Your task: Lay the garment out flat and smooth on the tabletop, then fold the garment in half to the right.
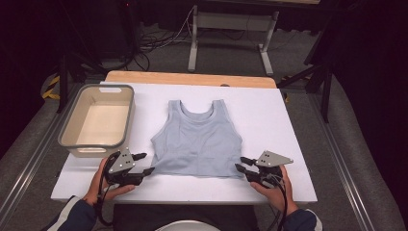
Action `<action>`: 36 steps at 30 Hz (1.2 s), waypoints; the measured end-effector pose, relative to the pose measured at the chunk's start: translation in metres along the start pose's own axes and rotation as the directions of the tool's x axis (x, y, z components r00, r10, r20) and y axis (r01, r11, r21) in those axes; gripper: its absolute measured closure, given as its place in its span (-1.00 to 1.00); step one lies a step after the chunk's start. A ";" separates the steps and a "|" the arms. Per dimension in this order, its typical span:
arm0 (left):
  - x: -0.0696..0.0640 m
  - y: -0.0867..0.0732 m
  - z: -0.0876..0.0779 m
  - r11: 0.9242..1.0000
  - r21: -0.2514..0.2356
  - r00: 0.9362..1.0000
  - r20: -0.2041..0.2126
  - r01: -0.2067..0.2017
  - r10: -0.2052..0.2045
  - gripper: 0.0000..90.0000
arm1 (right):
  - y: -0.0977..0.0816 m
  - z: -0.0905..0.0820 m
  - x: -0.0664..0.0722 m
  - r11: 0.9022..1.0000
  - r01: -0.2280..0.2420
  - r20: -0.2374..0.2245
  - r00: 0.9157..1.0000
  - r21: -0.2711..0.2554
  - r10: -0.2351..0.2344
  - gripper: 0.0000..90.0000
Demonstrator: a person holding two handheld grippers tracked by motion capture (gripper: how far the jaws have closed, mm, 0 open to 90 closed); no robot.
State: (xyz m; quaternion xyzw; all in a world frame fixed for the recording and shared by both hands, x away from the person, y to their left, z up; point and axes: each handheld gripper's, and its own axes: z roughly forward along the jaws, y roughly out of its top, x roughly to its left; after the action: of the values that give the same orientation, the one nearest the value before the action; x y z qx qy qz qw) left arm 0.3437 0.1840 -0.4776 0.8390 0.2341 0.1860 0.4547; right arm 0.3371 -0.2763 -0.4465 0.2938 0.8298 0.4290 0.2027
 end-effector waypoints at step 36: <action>0.001 -0.005 -0.005 0.995 -0.074 0.996 -0.067 0.061 -0.066 -0.63 | 0.018 0.005 -0.009 0.992 0.056 0.166 0.985 -0.110 -0.037 -0.55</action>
State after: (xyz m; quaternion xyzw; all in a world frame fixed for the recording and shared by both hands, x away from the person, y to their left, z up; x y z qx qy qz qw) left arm 0.3411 0.1907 -0.4787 0.8073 0.2696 0.2086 0.4818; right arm 0.3521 -0.2713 -0.4333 0.2964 0.7911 0.4453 0.2966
